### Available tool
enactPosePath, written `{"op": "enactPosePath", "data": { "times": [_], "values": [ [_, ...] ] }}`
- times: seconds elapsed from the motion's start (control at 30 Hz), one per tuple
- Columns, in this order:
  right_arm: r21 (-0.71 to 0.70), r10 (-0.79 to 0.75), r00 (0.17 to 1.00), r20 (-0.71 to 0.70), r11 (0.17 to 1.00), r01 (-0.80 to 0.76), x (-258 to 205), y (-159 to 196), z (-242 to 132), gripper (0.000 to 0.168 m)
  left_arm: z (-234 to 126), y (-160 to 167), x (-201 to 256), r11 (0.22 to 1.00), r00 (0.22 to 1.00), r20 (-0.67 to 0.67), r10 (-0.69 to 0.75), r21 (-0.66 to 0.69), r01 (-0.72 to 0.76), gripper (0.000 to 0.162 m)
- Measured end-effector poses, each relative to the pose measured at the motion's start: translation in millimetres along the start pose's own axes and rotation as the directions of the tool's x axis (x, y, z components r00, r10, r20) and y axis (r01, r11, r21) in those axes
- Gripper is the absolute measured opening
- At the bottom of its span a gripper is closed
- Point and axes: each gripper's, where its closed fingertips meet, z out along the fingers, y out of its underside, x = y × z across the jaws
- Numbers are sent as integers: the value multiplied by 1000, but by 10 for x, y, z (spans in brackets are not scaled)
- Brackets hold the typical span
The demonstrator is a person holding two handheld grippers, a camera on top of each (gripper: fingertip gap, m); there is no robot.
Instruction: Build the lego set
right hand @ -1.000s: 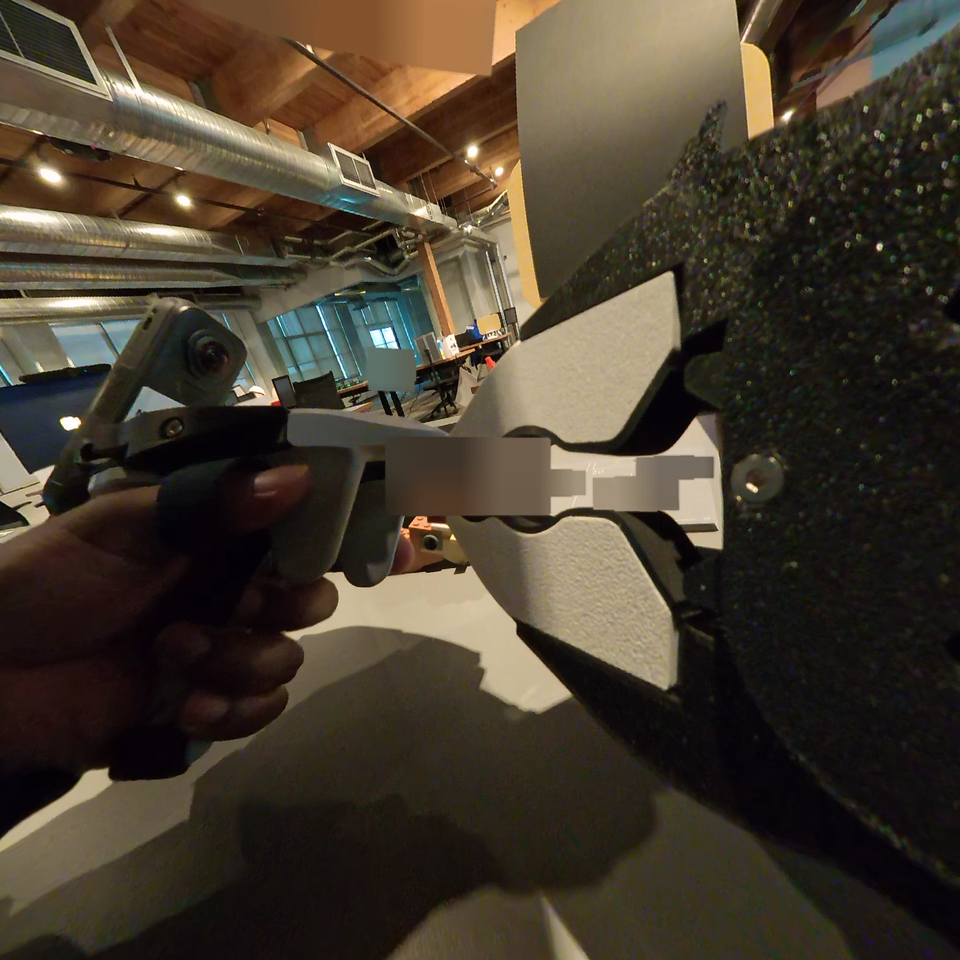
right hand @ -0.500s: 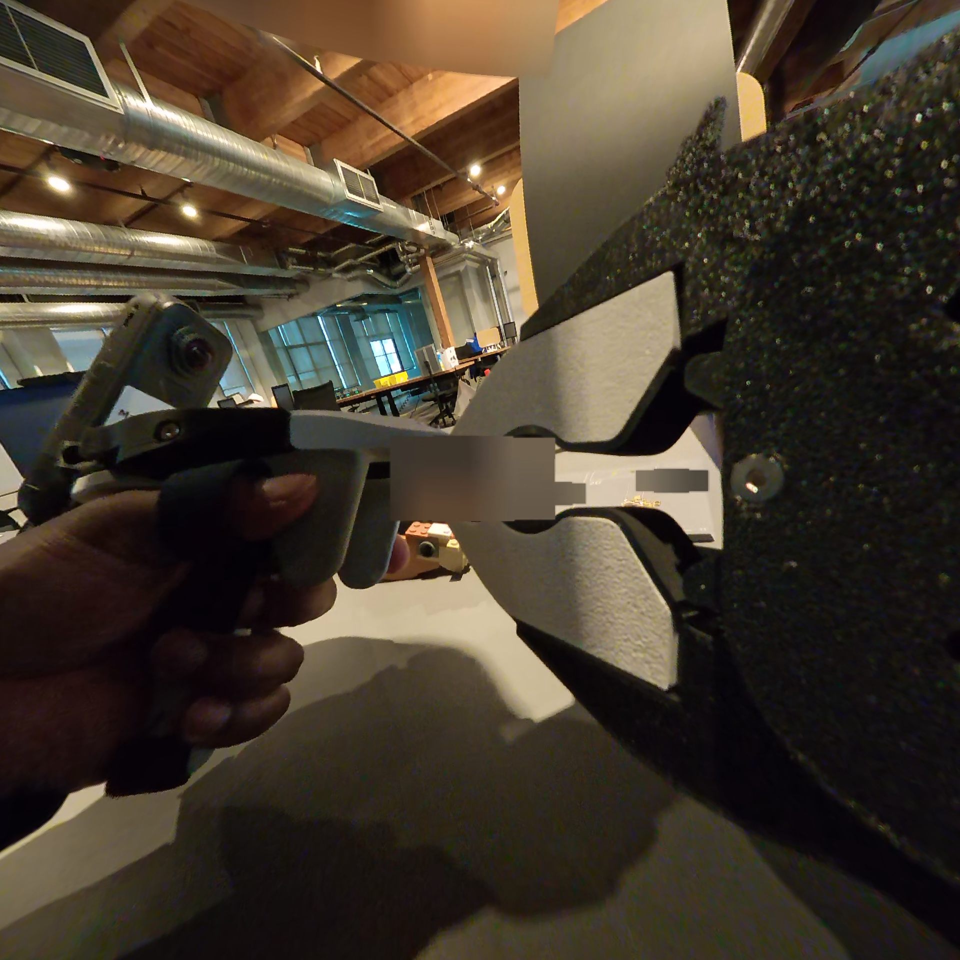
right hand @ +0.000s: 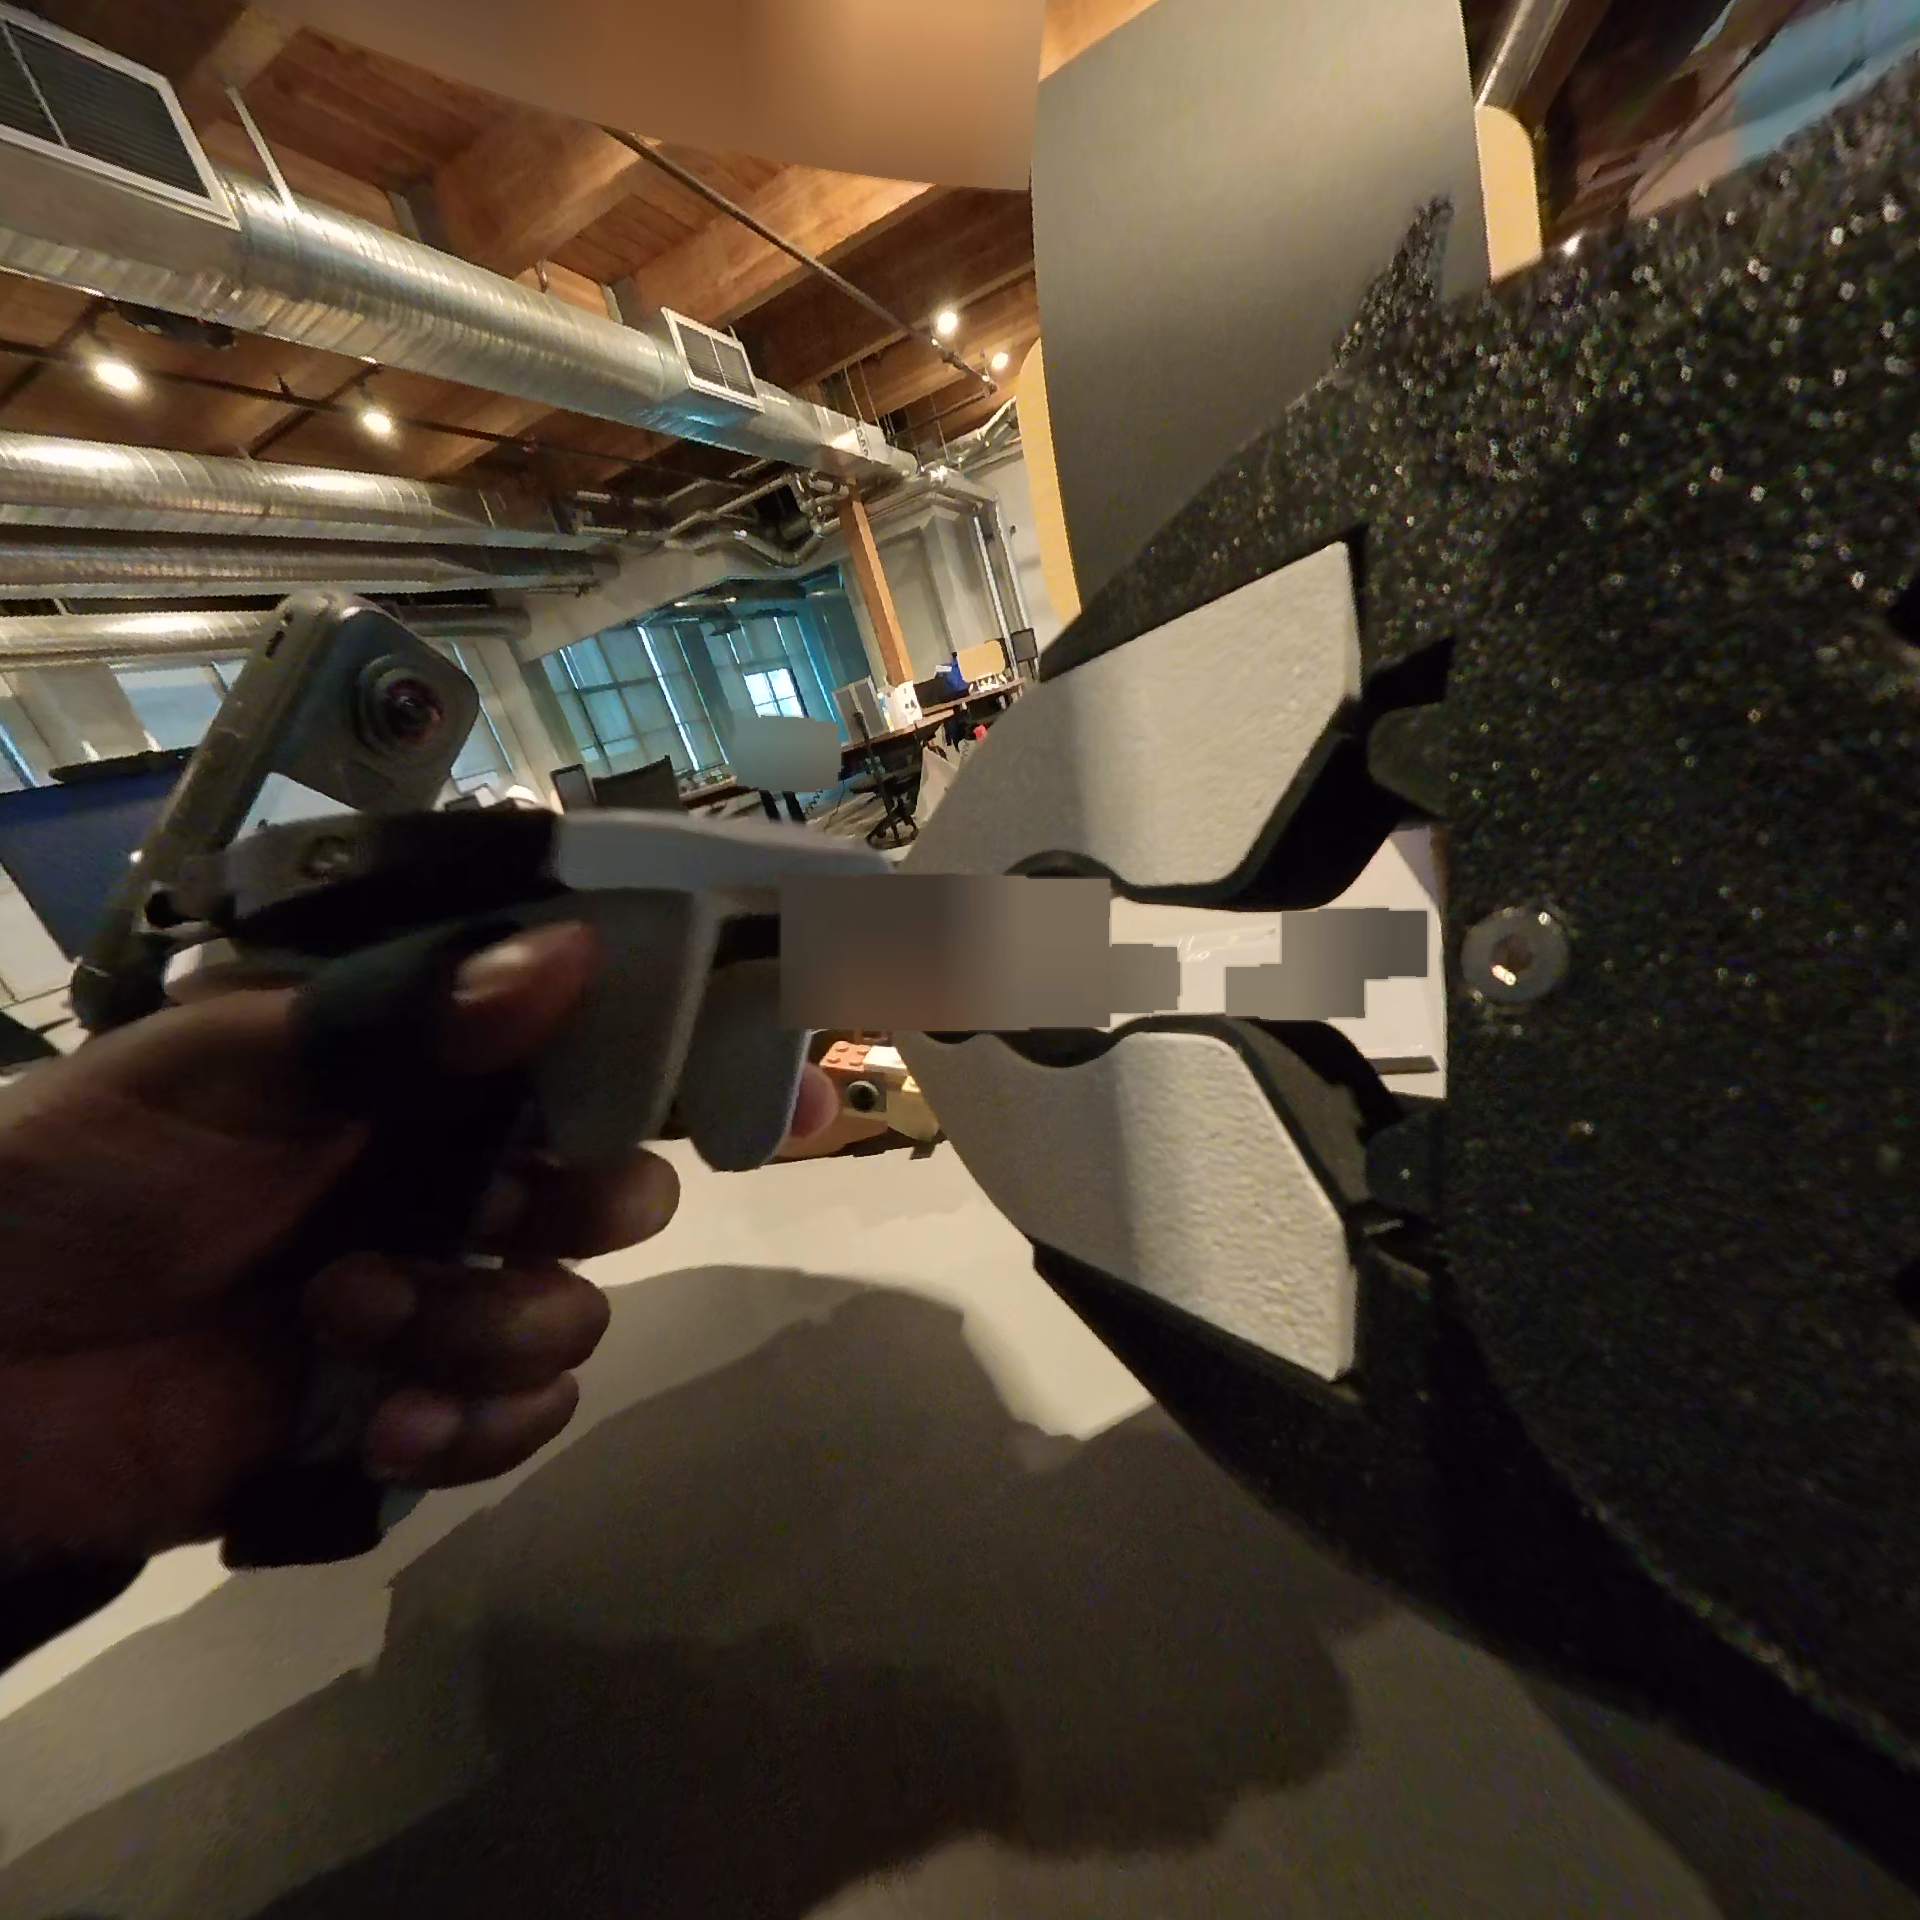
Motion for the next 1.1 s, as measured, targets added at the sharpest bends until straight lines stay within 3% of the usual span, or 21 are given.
{"op": "enactPosePath", "data": {
  "times": [0.07,0.23,0.6,0.7,1.1],
  "values": [
    [3,7,1000,1,1000,-7,-1,0,-1,16,-10,-2,0,1000,1000,1,-3,-8,3,29],
    [3,15,1000,6,1000,-15,-10,7,5,16,-76,-22,7,999,999,-17,-32,2,32,32],
    [13,22,1000,16,1000,-22,-42,-7,8,16,-99,34,-24,994,993,-53,-109,-15,109,22],
    [12,16,1000,16,1000,-16,-51,-10,6,16,-79,39,-13,994,992,-66,-111,-15,110,12],
    [12,19,1000,16,1000,-20,-57,-18,-16,17,-66,33,-20,998,997,-55,-56,2,56,11]
  ]
}}
